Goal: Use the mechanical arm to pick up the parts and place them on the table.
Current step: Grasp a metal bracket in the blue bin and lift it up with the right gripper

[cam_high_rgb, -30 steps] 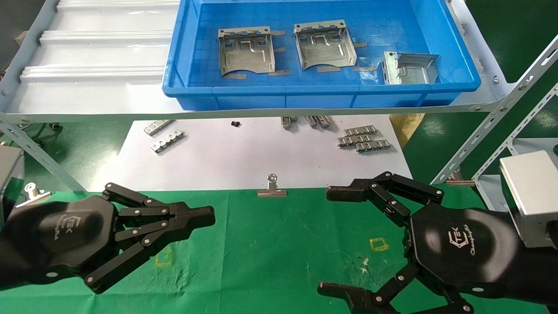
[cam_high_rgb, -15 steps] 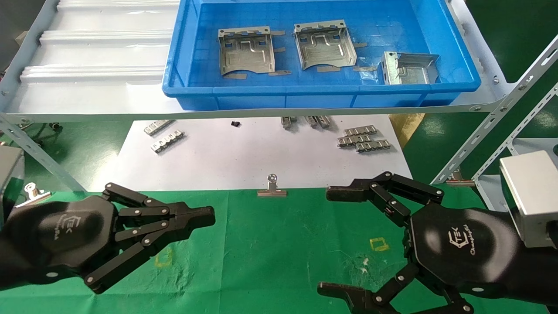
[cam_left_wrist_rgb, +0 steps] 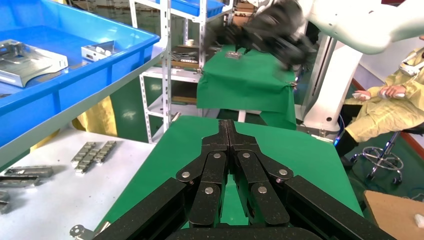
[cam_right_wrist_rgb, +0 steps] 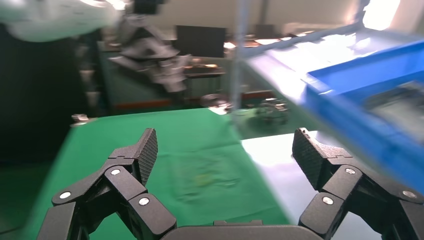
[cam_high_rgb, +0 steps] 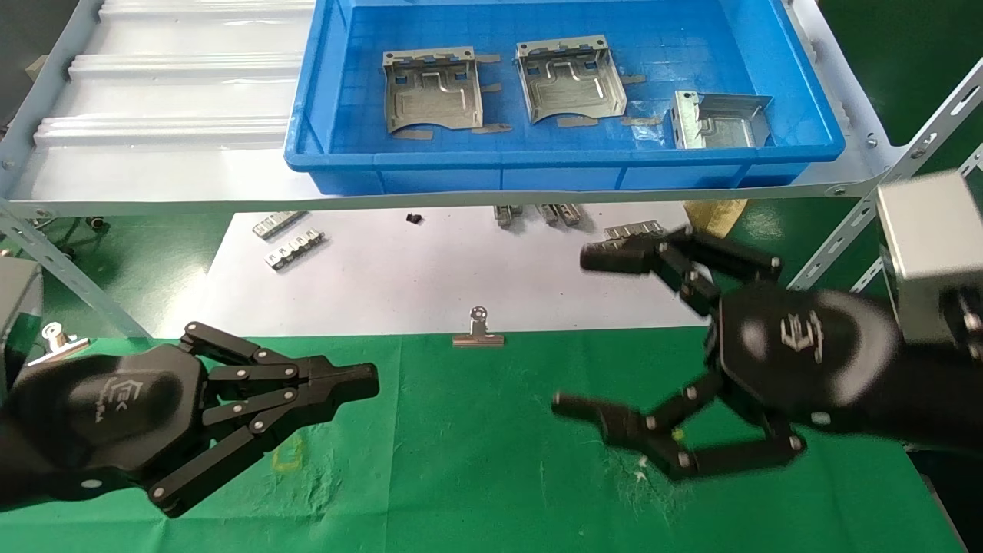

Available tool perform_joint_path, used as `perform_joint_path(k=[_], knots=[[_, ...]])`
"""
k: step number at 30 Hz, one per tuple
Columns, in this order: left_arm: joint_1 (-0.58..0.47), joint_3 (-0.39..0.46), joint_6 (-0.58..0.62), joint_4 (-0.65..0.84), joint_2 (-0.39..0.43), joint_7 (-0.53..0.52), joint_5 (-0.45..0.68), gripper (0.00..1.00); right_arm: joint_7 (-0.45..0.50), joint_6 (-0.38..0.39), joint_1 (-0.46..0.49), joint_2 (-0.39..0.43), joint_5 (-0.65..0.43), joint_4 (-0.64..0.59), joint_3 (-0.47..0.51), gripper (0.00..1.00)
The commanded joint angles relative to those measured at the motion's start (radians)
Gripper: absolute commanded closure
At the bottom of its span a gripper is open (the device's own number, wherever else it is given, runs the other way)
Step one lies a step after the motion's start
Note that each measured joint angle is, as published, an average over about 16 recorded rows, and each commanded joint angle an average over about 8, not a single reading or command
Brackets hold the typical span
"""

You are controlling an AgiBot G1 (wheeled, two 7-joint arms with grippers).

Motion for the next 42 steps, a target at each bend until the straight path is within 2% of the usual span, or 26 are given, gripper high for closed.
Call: perform_joint_path(k=[1, 6, 14, 23, 24, 25, 31, 32, 33, 34, 42], knots=[[0.0, 0.0, 0.0, 0.0, 0.0, 0.0, 0.0, 1.0, -0.001, 0.023, 0.049, -0.018, -0.026, -0.017, -0.004, 0.0], [0.0, 0.0, 0.0, 0.0, 0.0, 0.0, 0.0, 1.0, 0.032, 0.126, 0.222, -0.124, -0.168, -0.161, -0.062, 0.0], [0.0, 0.0, 0.0, 0.0, 0.0, 0.0, 0.0, 1.0, 0.084, 0.283, 0.476, -0.366, -0.408, -0.468, -0.2, 0.0], [0.0, 0.0, 0.0, 0.0, 0.0, 0.0, 0.0, 1.0, 0.077, 0.396, 0.66, -0.564, -0.584, -0.784, -0.303, 0.0], [0.0, 0.0, 0.0, 0.0, 0.0, 0.0, 0.0, 0.95, 0.077, 0.405, 0.674, -0.581, -0.6, -0.814, -0.313, 0.02], [0.0, 0.0, 0.0, 0.0, 0.0, 0.0, 0.0, 0.83, 0.078, 0.414, 0.689, -0.597, -0.615, -0.845, -0.323, 0.09], [0.0, 0.0, 0.0, 0.0, 0.0, 0.0, 0.0, 0.08, 0.096, 0.474, 0.75, -0.662, -0.666, -0.981, -0.358, 0.83], [0.0, 0.0, 0.0, 0.0, 0.0, 0.0, 0.0, 0.0, 0.101, 0.484, 0.754, -0.668, -0.667, -0.993, -0.36, 0.93], [0.0, 0.0, 0.0, 0.0, 0.0, 0.0, 0.0, 0.0, 0.106, 0.494, 0.757, -0.672, -0.666, -1.002, -0.362, 0.99], [0.0, 0.0, 0.0, 0.0, 0.0, 0.0, 0.0, 0.0, 0.113, 0.503, 0.757, -0.675, -0.665, -1.008, -0.364, 1.0], [0.0, 0.0, 0.0, 0.0, 0.0, 0.0, 0.0, 0.0, 0.182, 0.57, 0.734, -0.684, -0.635, -1.001, -0.383, 1.0]])
